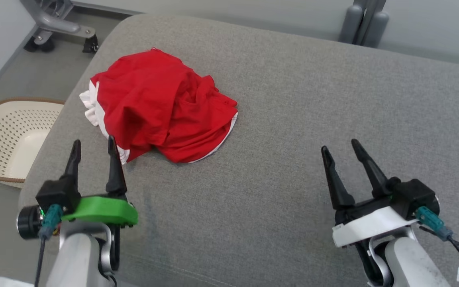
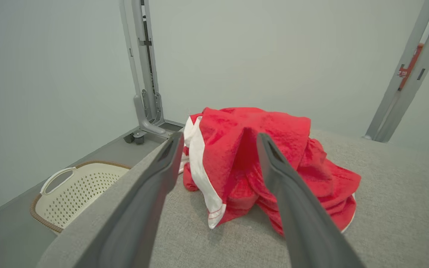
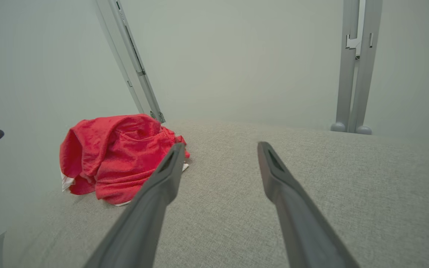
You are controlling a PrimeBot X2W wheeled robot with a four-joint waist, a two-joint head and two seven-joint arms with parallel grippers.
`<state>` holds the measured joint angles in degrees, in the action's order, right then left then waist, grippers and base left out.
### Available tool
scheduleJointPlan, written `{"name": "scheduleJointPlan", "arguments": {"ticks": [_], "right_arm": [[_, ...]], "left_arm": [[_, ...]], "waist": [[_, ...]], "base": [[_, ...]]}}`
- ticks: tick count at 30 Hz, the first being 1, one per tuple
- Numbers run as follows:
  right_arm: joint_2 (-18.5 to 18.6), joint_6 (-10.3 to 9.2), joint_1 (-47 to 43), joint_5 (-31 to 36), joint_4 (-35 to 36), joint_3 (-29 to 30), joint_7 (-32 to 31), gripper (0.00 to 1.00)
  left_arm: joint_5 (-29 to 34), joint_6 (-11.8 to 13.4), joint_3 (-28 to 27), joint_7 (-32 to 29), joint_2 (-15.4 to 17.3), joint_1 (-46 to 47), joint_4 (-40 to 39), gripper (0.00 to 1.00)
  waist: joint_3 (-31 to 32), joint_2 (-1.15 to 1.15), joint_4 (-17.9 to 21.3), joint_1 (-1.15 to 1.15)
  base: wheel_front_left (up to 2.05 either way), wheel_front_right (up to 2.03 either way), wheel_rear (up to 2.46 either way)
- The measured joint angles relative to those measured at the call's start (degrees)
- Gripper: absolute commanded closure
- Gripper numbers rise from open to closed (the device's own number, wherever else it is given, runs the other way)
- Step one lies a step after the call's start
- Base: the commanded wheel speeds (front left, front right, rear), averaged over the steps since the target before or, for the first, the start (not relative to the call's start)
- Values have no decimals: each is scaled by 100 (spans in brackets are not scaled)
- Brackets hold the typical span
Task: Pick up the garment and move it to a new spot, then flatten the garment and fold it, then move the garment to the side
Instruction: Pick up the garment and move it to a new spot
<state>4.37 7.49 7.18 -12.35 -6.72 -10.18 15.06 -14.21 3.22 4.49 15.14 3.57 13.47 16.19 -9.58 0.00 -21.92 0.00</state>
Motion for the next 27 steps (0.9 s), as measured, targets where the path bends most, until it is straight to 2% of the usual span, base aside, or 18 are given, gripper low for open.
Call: {"name": "scheduleJointPlan", "arguments": {"ticks": [6,12,19,22,24,25,27], "right_arm": [[266,0,172,41,208,225,0,0],[402,0,285,63,316,346,0,0],[502,0,286,66,332,308,0,0],[519,0,292,66,336,289,0,0],[531,0,302,66,332,285,0,0],[531,0,307,66,326,282,0,0],[524,0,309,66,305,275,0,0]], "left_arm": [[69,-334,-64,-75,450,1271,1163,0],[65,-628,44,-744,770,2289,2154,0],[30,-681,142,-1235,857,2881,3095,0],[18,-711,159,-1259,886,3015,3404,0],[-15,-743,155,-1260,893,3103,3596,85],[-26,-743,157,-1201,894,3130,3653,100],[-30,-742,155,-1050,896,3166,3739,100]], "waist": [[-526,0,141,0],[-968,0,292,0],[-1245,0,472,0],[-1291,0,535,0],[-1306,0,568,0],[-1302,0,578,0],[-1272,0,585,0]], "base": [[0,0,0],[0,0,0],[0,0,0],[0,0,0],[0,0,0],[0,0,0],[0,0,0]]}}
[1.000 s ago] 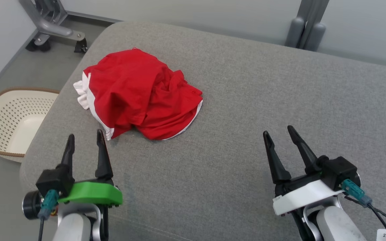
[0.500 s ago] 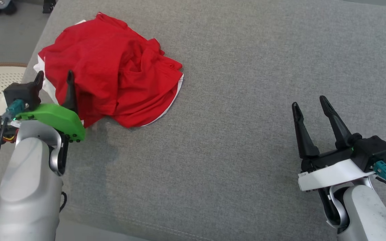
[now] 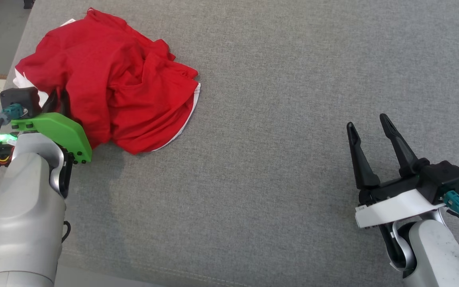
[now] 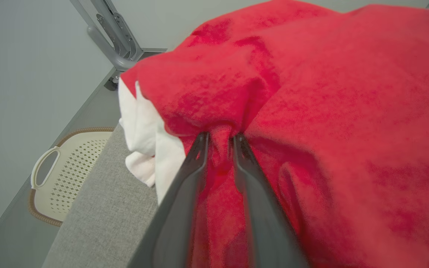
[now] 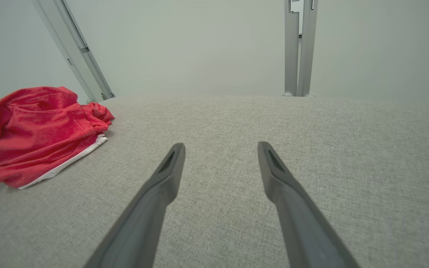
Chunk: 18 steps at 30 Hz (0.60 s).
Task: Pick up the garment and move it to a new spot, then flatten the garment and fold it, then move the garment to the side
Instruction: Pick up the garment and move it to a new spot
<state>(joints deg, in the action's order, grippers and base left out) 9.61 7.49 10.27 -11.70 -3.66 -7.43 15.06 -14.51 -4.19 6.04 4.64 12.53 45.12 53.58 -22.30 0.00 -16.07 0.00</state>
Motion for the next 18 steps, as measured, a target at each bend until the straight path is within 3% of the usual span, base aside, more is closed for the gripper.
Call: {"name": "scheduleJointPlan", "arguments": {"ticks": [9,18], "right_arm": [[-215,0,-57,0,-160,-30,0,0],[-478,0,-232,-1,-299,-20,0,0]], "left_arm": [[33,96,-13,853,148,108,-41,100],[-207,64,-336,1032,229,-20,-1463,100]], "waist": [[361,0,-3,0],[988,0,34,0]], "base": [[0,0,0],[0,0,0]]}}
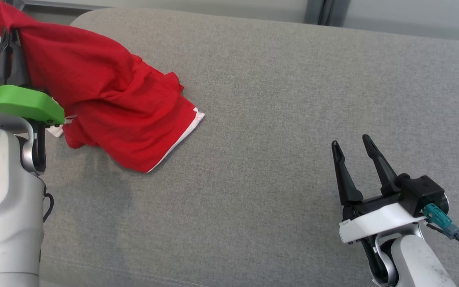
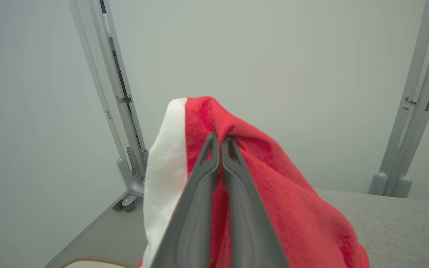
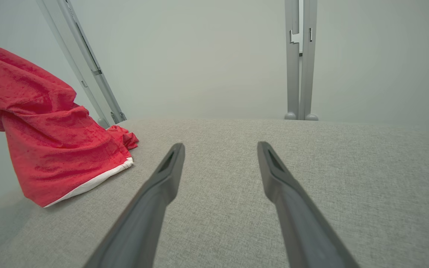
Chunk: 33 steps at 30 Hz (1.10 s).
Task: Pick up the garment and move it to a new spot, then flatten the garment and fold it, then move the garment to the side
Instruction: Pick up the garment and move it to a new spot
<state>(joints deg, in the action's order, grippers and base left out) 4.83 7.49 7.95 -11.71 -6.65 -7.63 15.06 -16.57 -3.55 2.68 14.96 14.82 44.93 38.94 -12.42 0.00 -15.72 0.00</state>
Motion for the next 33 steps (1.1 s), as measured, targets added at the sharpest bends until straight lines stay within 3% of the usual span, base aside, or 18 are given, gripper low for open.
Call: {"name": "scheduleJointPlan", "arguments": {"ticks": [8,18,26,33], "right_arm": [[-140,0,-147,-29,-53,14,0,0],[-194,0,-160,-151,-46,-37,0,0],[-199,0,-82,-278,-46,-113,0,0],[-198,0,52,-408,-48,-216,0,0]], "left_arm": [[-134,-2,-60,-29,-148,-572,-1527,100],[-142,-48,532,-780,-393,-1131,-3074,100],[-145,-19,956,-1089,-700,-1284,-3613,100],[-92,63,1244,-1136,-871,-1279,-3499,100]], "waist": [[509,0,151,0],[723,0,717,0],[719,0,1341,0],[671,0,2063,0]], "base": [[0,0,0],[0,0,0],[0,0,0],[0,0,0]]}}
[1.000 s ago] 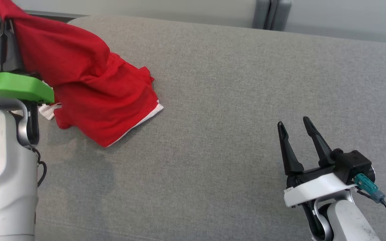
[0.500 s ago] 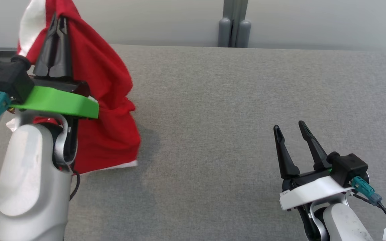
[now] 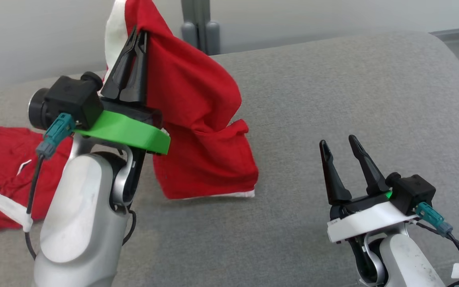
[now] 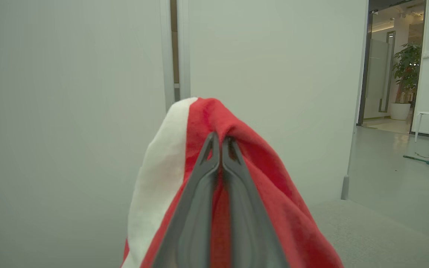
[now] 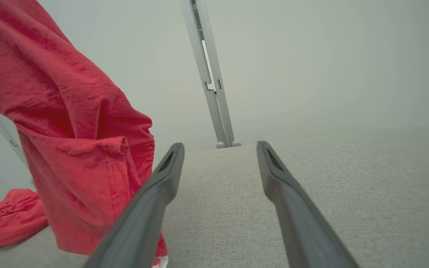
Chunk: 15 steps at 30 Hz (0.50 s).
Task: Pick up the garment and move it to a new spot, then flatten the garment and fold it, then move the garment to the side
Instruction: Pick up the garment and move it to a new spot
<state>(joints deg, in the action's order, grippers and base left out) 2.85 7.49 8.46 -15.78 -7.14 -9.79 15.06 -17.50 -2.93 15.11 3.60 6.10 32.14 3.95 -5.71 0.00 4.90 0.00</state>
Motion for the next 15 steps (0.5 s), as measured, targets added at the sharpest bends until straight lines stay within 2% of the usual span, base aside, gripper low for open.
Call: {"name": "scheduleJointPlan", "arguments": {"ticks": [6,15], "right_arm": [[2,0,61,-182,1,-14,0,0],[10,0,137,-469,8,-70,0,0]], "left_arm": [[137,112,179,58,-83,250,768,100],[319,226,79,606,-90,1410,2674,100]], "waist": [[-94,0,712,0],[-348,0,1717,0]], "base": [[0,0,0],[0,0,0]]}}
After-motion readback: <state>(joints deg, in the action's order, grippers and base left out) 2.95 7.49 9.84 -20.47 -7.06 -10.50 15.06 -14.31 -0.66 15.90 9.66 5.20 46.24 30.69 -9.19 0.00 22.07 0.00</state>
